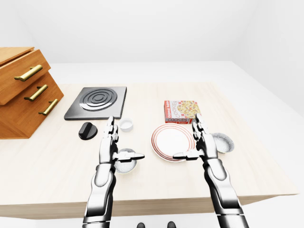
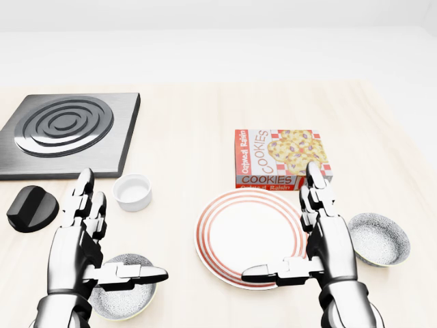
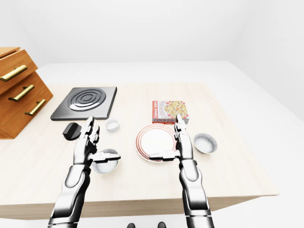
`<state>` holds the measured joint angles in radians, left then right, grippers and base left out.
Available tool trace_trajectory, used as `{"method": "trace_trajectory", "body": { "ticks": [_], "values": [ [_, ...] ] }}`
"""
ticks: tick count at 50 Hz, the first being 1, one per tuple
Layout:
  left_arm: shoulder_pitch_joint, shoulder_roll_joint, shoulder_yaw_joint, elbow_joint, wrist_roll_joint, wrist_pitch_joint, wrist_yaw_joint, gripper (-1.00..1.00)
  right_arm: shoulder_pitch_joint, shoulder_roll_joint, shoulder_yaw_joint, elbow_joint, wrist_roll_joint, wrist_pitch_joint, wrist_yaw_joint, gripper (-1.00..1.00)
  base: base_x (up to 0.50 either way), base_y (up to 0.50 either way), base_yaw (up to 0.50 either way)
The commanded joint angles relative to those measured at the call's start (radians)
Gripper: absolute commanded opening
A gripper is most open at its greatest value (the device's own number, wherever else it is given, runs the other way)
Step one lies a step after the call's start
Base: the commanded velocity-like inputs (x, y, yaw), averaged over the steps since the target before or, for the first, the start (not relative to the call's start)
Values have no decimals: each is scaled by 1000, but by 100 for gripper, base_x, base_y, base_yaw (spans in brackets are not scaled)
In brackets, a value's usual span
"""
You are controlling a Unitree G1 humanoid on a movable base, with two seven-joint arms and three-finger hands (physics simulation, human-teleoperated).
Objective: Pick the akita bowl next to the plate and place it on the plate.
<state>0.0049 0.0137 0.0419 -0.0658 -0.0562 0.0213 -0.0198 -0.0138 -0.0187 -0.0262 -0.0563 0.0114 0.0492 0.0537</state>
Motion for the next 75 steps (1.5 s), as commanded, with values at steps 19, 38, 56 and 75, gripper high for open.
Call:
{"method": "trace_trajectory", "body": {
  "ticks": [19, 38, 56, 75],
  "values": [
    [-27, 26, 68, -371, -49, 66, 16, 100, -6, 1, 1, 10, -12, 0, -6, 100, 0, 0, 0],
    [-122, 129, 256, -507, -130, 66, 19, 100, -4, 1, 2, 26, -22, -9, -5, 100, 0, 0, 0],
    [-177, 255, 444, -512, -270, 66, 65, 100, 1, 0, 5, 42, -31, -21, 1, 100, 0, 0, 0],
    [-241, 512, 690, -447, -490, 66, 153, 100, 2, 1, 10, 58, -44, -32, 0, 100, 0, 0, 0]
  ]
}}
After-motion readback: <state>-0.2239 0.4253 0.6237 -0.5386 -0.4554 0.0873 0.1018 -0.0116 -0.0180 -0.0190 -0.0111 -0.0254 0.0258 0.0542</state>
